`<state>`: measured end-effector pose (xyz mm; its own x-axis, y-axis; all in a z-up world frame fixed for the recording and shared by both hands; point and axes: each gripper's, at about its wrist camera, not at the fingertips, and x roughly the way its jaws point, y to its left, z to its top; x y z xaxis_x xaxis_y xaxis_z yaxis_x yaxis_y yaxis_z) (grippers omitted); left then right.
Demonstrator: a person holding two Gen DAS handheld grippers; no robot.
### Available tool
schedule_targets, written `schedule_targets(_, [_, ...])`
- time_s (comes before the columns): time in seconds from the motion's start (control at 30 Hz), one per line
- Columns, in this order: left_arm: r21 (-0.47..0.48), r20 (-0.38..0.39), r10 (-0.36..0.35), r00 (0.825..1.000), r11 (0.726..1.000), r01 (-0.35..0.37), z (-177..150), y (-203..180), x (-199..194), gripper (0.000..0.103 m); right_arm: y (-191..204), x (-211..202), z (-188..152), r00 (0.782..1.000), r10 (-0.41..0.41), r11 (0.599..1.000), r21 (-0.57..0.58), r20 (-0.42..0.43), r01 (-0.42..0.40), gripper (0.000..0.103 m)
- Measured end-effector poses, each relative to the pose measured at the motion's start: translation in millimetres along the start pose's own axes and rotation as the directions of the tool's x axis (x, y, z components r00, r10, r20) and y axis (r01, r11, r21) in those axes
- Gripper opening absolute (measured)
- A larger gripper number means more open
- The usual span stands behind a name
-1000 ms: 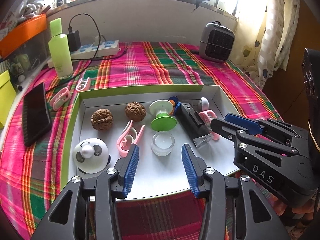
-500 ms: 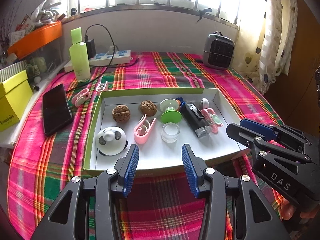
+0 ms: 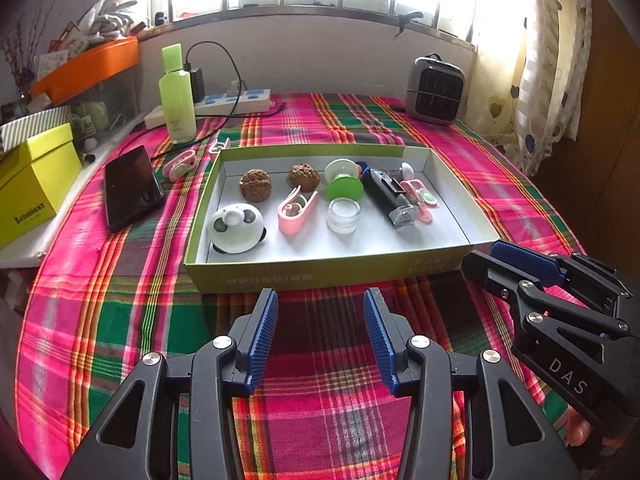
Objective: Organize objects
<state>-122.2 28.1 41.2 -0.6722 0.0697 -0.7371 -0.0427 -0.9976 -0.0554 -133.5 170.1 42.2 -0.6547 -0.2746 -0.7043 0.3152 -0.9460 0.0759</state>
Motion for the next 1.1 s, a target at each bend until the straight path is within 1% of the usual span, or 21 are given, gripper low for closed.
schedule_targets(0.07, [0.004,-0.011,0.006,1.0,1.0,-0.006,-6,0,0,0.044,2,-1,-6,1.0,0.004,1.0,-0.001,-0.013,-0.004,0.041])
schedule_targets(0.1, [0.001,-0.018,0.006,1.0,1.0,-0.006,-8,1,0,0.044,3,-1,-9,1.0,0.006,1.0,-0.002,-0.017,-0.006,0.047])
schedule_targets(0.13, [-0.001,-0.027,0.005,1.0,1.0,-0.005,-11,1,1,0.044,4,-2,-12,1.0,0.01,1.0,-0.002,-0.019,-0.01,0.048])
schedule_targets(0.5, [-0.021,-0.075,0.037,0.997,0.999,-0.039,-39,5,2,0.044,7,-1,-42,0.996,-0.027,1.0,0.01,-0.089,0.028,0.048])
schedule_targets(0.6, [-0.006,-0.07,0.051,0.996,0.999,-0.052,-44,3,1,0.044,7,-1,-47,0.994,-0.051,0.999,-0.001,-0.095,0.051,0.048])
schedule_targets(0.77, [-0.005,-0.066,0.055,0.996,0.998,-0.055,-46,1,-1,0.044,3,-3,-52,0.992,-0.077,0.997,0.012,-0.1,0.078,0.049])
schedule_targets(0.83, [-0.009,-0.06,0.056,0.997,0.998,-0.057,-47,1,-1,0.044,1,-2,-53,0.991,-0.084,0.996,0.022,-0.107,0.087,0.054])
schedule_targets(0.9, [-0.018,-0.05,0.068,0.996,0.997,-0.069,-49,0,-2,0.045,1,-2,-53,0.989,-0.098,0.995,0.021,-0.109,0.101,0.055])
schedule_targets(0.97, [-0.004,-0.05,0.087,0.995,0.996,-0.087,-49,-3,-1,0.046,2,-2,-54,0.988,-0.104,0.994,0.016,-0.11,0.106,0.056])
schedule_targets(1.1, [-0.015,-0.05,0.08,0.996,0.997,-0.08,-49,0,-2,0.047,1,-3,-55,0.987,-0.116,0.993,0.017,-0.114,0.119,0.06])
